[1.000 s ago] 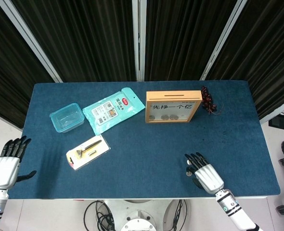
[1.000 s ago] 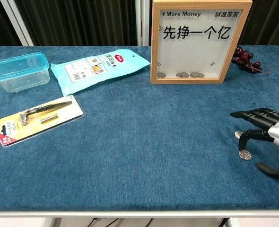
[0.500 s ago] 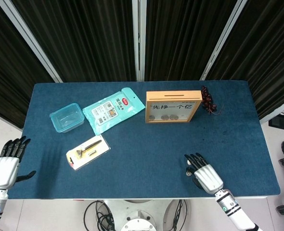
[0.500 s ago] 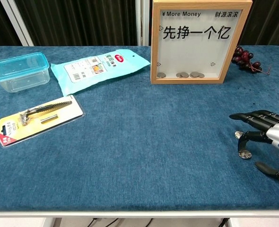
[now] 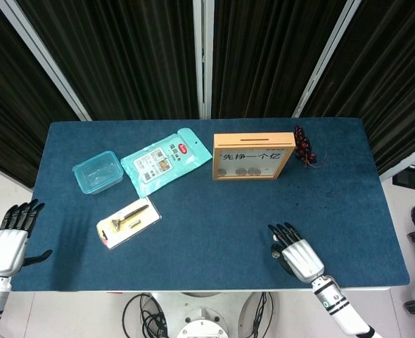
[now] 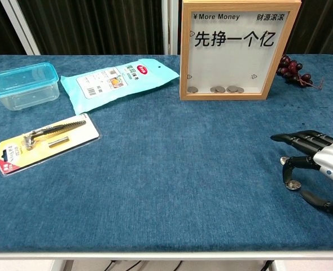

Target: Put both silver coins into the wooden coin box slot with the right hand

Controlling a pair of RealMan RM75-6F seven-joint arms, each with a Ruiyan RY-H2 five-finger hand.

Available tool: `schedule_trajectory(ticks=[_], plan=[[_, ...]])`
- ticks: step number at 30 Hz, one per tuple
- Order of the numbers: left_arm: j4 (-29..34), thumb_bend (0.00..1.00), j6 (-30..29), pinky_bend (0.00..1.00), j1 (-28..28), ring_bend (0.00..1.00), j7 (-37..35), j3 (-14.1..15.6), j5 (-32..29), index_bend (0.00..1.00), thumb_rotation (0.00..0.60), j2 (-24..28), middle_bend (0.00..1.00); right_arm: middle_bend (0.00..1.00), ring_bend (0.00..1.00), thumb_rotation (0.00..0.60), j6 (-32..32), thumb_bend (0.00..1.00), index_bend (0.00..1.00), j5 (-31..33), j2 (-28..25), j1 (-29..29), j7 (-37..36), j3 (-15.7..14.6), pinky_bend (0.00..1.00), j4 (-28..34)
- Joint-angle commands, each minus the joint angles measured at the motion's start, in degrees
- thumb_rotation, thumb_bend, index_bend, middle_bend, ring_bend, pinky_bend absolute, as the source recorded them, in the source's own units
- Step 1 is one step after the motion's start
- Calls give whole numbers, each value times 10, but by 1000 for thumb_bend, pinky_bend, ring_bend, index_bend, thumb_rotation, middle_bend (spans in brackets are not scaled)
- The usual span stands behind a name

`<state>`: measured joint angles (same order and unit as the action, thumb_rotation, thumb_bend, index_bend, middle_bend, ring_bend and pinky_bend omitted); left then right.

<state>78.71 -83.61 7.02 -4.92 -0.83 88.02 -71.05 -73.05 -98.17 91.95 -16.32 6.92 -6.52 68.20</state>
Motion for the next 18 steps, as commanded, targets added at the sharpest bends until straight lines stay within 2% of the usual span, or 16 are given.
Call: schedule_trajectory(ticks=[1, 14, 18], plan=[[-2, 1, 1, 0, 0, 0, -2, 0, -1, 0, 600, 0, 0, 4, 0, 600, 1, 327, 466, 1, 2, -1, 2, 1, 0, -1], [-12, 1, 3, 0, 2, 0, -14, 1, 0, 0, 600, -2, 0, 7, 0, 600, -4, 327, 491, 2, 11, -3, 10, 6, 0, -12], [-14, 1, 4, 0, 3, 0, -17, 1, 0, 0, 600, -2, 0, 7, 0, 600, -5, 327, 470, 0, 11, -5, 12, 5, 0, -15]])
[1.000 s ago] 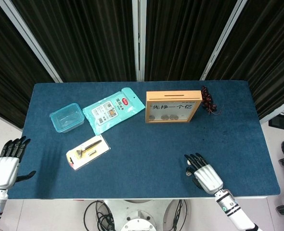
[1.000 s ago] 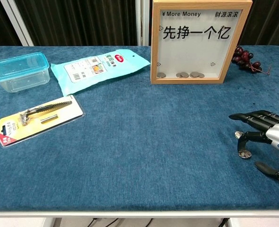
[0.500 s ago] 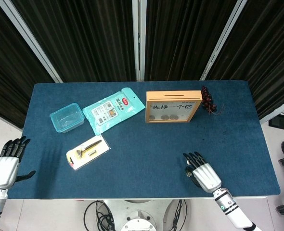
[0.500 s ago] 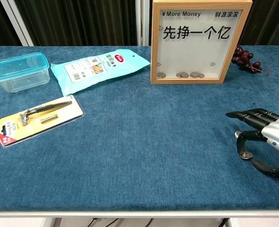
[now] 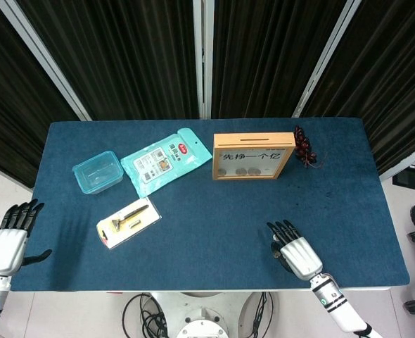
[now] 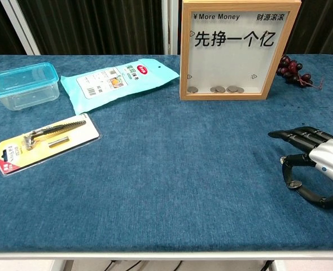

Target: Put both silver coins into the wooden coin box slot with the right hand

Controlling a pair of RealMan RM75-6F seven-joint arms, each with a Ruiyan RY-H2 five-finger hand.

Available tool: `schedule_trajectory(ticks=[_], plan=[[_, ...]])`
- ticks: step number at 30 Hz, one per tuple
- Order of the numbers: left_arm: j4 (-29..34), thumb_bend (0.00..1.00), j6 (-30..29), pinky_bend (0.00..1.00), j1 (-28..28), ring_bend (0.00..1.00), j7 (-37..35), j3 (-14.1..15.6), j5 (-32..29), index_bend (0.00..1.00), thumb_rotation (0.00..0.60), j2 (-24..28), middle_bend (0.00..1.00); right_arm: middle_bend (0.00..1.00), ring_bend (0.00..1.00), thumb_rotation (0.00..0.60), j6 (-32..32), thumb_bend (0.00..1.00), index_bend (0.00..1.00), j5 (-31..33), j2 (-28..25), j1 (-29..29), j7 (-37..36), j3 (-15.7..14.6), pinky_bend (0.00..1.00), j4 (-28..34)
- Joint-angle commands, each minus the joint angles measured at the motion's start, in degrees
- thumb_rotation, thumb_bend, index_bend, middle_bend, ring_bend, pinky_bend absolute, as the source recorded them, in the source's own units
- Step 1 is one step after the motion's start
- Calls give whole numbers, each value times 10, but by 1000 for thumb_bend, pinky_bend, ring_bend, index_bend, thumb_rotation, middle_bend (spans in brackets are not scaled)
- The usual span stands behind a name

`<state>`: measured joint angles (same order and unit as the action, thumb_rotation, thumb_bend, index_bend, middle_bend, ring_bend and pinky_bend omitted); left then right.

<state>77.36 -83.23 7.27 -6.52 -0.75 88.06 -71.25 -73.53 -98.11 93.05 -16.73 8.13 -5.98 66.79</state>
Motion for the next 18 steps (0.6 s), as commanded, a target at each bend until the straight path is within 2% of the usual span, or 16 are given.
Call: schedule_trajectory(ticks=[1, 8, 18], plan=[[-1, 1, -1, 0, 0, 0, -1, 0, 0, 0, 600, 0, 0, 7, 0, 600, -1, 327, 462, -2, 0, -1, 0, -1, 0, -1], [-2, 0, -2, 0, -2, 0, -7, 1, 0, 0, 600, 1, 0, 8, 0, 600, -6, 327, 400, -11, 2, -6, -8, -3, 0, -7], [-3, 1, -6, 0, -1, 0, -11, 1, 4, 0, 600, 1, 0, 10, 0, 600, -16, 327, 393, -16, 4, -5, -11, -5, 0, -12]])
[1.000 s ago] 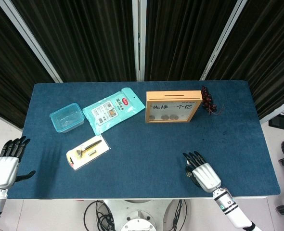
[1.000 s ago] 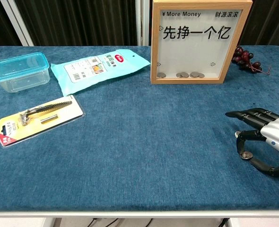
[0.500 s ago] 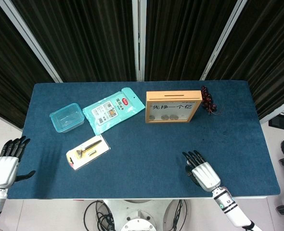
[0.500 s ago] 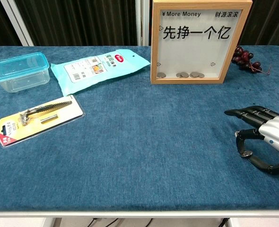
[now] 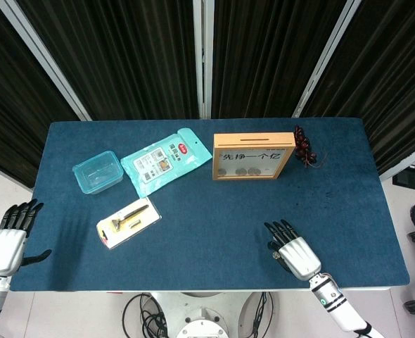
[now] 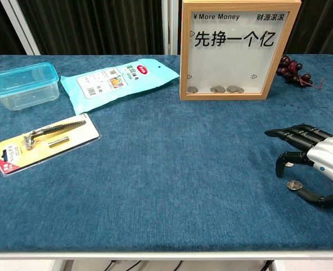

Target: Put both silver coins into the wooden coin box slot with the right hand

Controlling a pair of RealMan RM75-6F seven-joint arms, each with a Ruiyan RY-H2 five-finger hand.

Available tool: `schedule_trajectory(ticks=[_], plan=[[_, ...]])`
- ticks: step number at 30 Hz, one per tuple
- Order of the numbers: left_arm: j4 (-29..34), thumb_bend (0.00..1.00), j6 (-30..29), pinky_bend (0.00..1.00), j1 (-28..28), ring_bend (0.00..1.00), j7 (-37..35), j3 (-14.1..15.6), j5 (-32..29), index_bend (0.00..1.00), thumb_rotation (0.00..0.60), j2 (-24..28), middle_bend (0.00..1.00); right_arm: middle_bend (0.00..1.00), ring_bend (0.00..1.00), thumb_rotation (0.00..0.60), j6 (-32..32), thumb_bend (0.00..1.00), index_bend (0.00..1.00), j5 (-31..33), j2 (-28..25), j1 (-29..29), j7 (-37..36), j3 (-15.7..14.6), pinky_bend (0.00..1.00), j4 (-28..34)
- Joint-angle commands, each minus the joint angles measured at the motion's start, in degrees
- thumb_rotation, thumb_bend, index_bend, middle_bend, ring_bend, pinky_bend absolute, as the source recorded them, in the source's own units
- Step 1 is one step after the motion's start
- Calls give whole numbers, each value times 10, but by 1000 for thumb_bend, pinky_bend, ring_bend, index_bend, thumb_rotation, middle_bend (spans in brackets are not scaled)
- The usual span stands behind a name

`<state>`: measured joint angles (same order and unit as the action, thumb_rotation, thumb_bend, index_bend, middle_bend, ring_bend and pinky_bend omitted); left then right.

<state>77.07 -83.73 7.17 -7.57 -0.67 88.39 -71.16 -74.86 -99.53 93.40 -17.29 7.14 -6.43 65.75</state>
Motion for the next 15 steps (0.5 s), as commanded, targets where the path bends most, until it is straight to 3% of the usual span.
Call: schedule_trajectory(ticks=[1, 15], plan=[[-1, 1, -1, 0, 0, 0, -1, 0, 1, 0, 600, 0, 0, 12, 0, 600, -4, 327, 394, -2, 1, 0, -2, 0, 0, -3], [2, 0, 3, 0, -1, 0, -3, 2, -2, 0, 600, 2, 0, 37, 0, 600, -15, 336, 542, -6, 12, -1, -11, 1, 0, -20]])
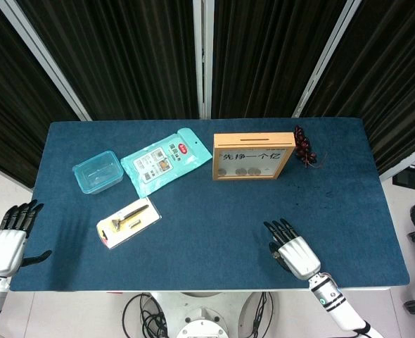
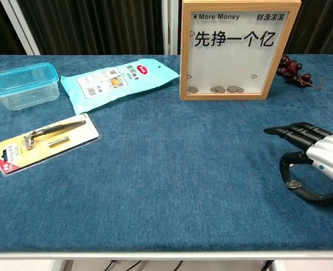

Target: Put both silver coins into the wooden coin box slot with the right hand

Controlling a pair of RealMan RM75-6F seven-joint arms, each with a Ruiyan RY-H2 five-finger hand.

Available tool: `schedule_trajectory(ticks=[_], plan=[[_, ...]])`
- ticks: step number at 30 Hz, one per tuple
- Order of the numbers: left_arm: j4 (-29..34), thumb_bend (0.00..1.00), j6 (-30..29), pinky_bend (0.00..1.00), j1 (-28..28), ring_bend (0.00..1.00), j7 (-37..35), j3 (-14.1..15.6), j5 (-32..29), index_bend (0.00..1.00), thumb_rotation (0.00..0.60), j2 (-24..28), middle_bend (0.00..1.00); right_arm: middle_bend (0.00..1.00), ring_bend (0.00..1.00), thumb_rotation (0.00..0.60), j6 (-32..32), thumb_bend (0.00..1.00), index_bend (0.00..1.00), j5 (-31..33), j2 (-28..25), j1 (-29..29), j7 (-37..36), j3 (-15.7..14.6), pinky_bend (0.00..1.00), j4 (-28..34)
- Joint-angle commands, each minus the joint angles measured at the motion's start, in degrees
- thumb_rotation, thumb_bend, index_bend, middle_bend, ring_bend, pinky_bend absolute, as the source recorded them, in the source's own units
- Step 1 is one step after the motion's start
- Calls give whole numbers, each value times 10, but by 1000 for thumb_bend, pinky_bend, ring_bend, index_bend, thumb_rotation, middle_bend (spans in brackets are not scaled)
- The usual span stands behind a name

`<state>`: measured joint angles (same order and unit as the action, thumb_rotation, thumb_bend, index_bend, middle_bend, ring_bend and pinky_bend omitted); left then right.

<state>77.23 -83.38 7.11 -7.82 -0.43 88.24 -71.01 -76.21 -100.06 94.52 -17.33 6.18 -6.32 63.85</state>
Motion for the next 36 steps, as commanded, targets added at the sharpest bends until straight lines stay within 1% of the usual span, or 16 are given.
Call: schedule_trajectory(ticks=[1, 6, 10, 15, 19, 24, 30, 33, 36], plan=[[0, 0, -1, 0, 0, 0, -1, 0, 0, 0, 600, 0, 0, 38, 0, 600, -2, 337, 548, -1, 1, 0, -2, 0, 0, -2], [-1, 1, -1, 0, -1, 0, -1, 1, 0, 0, 600, 0, 0, 40, 0, 600, -2, 378, 569, 0, 1, -1, -3, 1, 0, -4], [-1, 1, 0, 0, -1, 0, -2, 1, 0, 0, 600, 0, 0, 42, 0, 600, 1, 431, 608, 2, 1, -2, -4, 1, 0, -3], [-2, 0, -1, 0, -2, 0, -4, 1, 0, 0, 600, 0, 0, 42, 0, 600, -5, 447, 658, 2, -2, -3, -7, 4, 0, -1], [-1, 1, -3, 0, -3, 0, -5, 1, 0, 0, 600, 1, 0, 44, 0, 600, -27, 449, 685, 2, -14, -4, -14, 17, 0, 14], [4, 1, -6, 0, -3, 0, -1, 1, 3, 0, 600, 3, 0, 47, 0, 600, -62, 449, 705, 18, -59, -12, -40, 59, 0, 75], [15, 1, -8, 0, -2, 0, 7, 2, 8, 0, 600, 6, 0, 52, 0, 600, -92, 448, 726, 28, -136, -37, -43, 126, 0, 191], [23, 1, -9, 0, -1, 0, 13, 2, 11, 0, 600, 10, 0, 55, 0, 600, -94, 446, 740, 37, -179, -58, -24, 172, 0, 257], [32, 1, -11, 0, 1, 0, 19, 2, 15, 0, 600, 13, 0, 55, 0, 600, -75, 447, 751, 61, -214, -82, 3, 217, 0, 310]])
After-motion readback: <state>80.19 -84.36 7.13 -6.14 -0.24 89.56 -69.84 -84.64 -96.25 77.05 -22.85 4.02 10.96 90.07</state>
